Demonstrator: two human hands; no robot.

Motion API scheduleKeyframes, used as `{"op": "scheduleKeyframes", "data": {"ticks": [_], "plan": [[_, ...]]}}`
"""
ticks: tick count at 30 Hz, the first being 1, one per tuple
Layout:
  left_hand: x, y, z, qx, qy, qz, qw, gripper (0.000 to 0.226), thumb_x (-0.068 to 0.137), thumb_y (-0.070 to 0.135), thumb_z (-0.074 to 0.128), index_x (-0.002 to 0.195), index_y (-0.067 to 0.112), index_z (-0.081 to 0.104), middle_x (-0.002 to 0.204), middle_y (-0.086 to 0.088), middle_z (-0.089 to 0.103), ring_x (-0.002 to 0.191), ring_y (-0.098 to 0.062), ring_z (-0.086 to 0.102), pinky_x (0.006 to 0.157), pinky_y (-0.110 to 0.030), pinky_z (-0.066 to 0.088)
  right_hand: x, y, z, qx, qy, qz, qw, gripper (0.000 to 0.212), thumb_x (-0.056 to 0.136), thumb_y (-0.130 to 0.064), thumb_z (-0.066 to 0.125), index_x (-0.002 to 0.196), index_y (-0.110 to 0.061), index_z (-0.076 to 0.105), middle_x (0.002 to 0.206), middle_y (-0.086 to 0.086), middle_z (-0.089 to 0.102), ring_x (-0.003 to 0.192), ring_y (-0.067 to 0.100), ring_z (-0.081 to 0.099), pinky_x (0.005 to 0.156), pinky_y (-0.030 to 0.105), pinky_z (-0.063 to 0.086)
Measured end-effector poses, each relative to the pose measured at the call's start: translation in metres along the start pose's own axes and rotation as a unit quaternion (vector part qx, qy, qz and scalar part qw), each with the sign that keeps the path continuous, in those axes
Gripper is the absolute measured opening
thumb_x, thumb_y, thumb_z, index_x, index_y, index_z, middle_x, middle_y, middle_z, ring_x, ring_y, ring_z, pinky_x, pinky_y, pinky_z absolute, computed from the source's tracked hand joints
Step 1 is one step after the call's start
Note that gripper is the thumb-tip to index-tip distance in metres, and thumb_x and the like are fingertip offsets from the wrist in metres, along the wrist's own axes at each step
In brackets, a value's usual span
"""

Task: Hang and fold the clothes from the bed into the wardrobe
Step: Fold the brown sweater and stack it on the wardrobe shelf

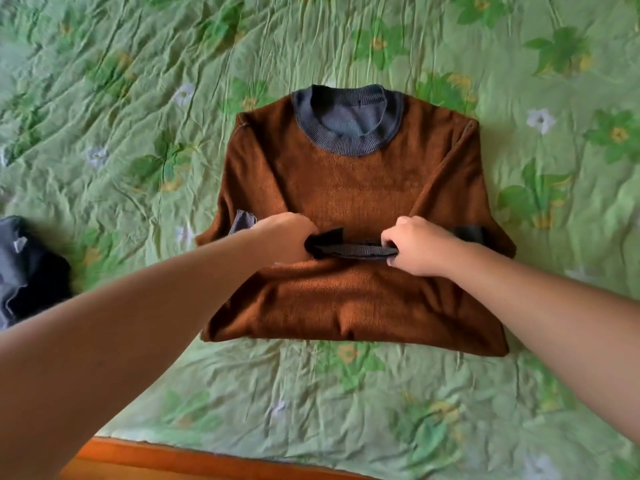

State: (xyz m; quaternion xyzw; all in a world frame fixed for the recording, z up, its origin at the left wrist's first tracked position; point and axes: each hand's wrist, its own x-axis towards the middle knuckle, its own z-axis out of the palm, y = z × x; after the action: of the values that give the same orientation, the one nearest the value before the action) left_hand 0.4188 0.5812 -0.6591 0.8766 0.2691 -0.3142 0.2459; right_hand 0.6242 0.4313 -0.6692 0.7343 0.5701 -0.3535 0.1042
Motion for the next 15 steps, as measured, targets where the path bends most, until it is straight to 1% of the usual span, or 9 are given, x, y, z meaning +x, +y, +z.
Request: {"op": "scheduleKeyframes", "data": {"ticks": [1,3,5,6,7,9,10,12,15], "plan": [[-0.004,-0.003,0.003,0.011,0.014,0.018,1.000,0.013,0.093,0.033,0.058,0.100,0.027,0.068,0.089,0.009,0.058,0.081,-0.015,0.062,0.076,-0.038,0.057,-0.003,0.003,0.003,0.002,0.011,-0.006,1.000,0.018,0.092,-0.031,0.067,0.104,-0.033,0.055,0.109,-0.005,0.051,0.098,0.018,0.051,0.075,0.031,0.045],[-0.009,-0.011,0.009,0.024,0.028,0.045,0.998,0.020,0.098,0.035,0.054,0.115,0.030,0.064,0.100,0.007,0.057,0.095,-0.018,0.062,0.085,-0.042,0.055,-0.004,0.006,0.005,0.040,0.003,-0.001,0.999,0.025,0.091,-0.028,0.069,0.108,-0.033,0.050,0.111,-0.006,0.055,0.097,0.019,0.057,0.076,0.033,0.047],[-0.009,-0.019,0.014,0.039,0.045,0.063,0.996,0.025,0.101,0.037,0.050,0.123,0.028,0.060,0.106,0.004,0.061,0.102,-0.020,0.062,0.088,-0.044,0.054,0.000,0.007,0.001,0.061,-0.041,0.014,0.997,0.029,0.090,-0.029,0.069,0.115,-0.033,0.055,0.112,-0.002,0.063,0.094,0.020,0.060,0.075,0.034,0.050],[-0.007,-0.022,0.017,0.047,0.058,0.072,0.995,0.025,0.102,0.038,0.048,0.122,0.028,0.059,0.106,0.005,0.062,0.102,-0.020,0.063,0.087,-0.044,0.054,0.004,0.007,0.000,0.048,-0.062,0.010,0.997,0.030,0.091,-0.031,0.067,0.120,-0.030,0.059,0.114,0.000,0.064,0.095,0.021,0.061,0.077,0.034,0.050],[-0.005,-0.024,0.018,0.053,0.069,0.081,0.993,0.023,0.102,0.037,0.047,0.121,0.029,0.058,0.105,0.005,0.062,0.101,-0.020,0.063,0.084,-0.043,0.055,0.007,0.007,-0.001,0.032,-0.074,0.002,0.997,0.027,0.093,-0.031,0.065,0.120,-0.027,0.060,0.114,0.001,0.064,0.095,0.022,0.060,0.078,0.033,0.050],[-0.003,-0.027,0.016,0.054,0.082,0.092,0.991,0.020,0.102,0.034,0.046,0.117,0.032,0.057,0.104,0.007,0.062,0.099,-0.019,0.063,0.081,-0.042,0.055,0.010,0.009,-0.007,0.006,-0.077,-0.012,0.997,0.009,0.097,-0.030,0.060,0.104,-0.028,0.056,0.106,0.000,0.062,0.090,0.020,0.057,0.073,0.032,0.046],[-0.002,-0.028,0.011,0.045,0.088,0.095,0.991,0.019,0.100,0.032,0.045,0.115,0.033,0.058,0.104,0.008,0.063,0.099,-0.019,0.064,0.080,-0.042,0.055,0.012,0.011,-0.014,0.004,-0.078,-0.016,0.997,0.011,0.098,-0.029,0.059,0.093,-0.030,0.049,0.099,-0.002,0.058,0.087,0.019,0.056,0.071,0.031,0.043],[0.002,-0.032,-0.006,0.024,0.111,0.105,0.988,0.019,0.097,0.031,0.046,0.110,0.033,0.059,0.102,0.008,0.064,0.097,-0.020,0.064,0.078,-0.041,0.055,0.015,0.015,-0.036,0.001,-0.077,-0.024,0.997,0.025,0.097,-0.027,0.059,0.080,-0.030,0.041,0.089,-0.006,0.054,0.082,0.018,0.056,0.069,0.033,0.042],[0.015,-0.038,-0.049,0.025,0.141,0.113,0.983,0.018,0.095,0.030,0.050,0.109,0.032,0.061,0.102,0.006,0.066,0.098,-0.022,0.065,0.076,-0.040,0.055,0.026,0.021,-0.085,-0.003,-0.057,-0.039,0.998,0.027,0.092,-0.023,0.064,0.075,-0.029,0.044,0.081,-0.009,0.053,0.083,0.021,0.056,0.072,0.034,0.042]]}}
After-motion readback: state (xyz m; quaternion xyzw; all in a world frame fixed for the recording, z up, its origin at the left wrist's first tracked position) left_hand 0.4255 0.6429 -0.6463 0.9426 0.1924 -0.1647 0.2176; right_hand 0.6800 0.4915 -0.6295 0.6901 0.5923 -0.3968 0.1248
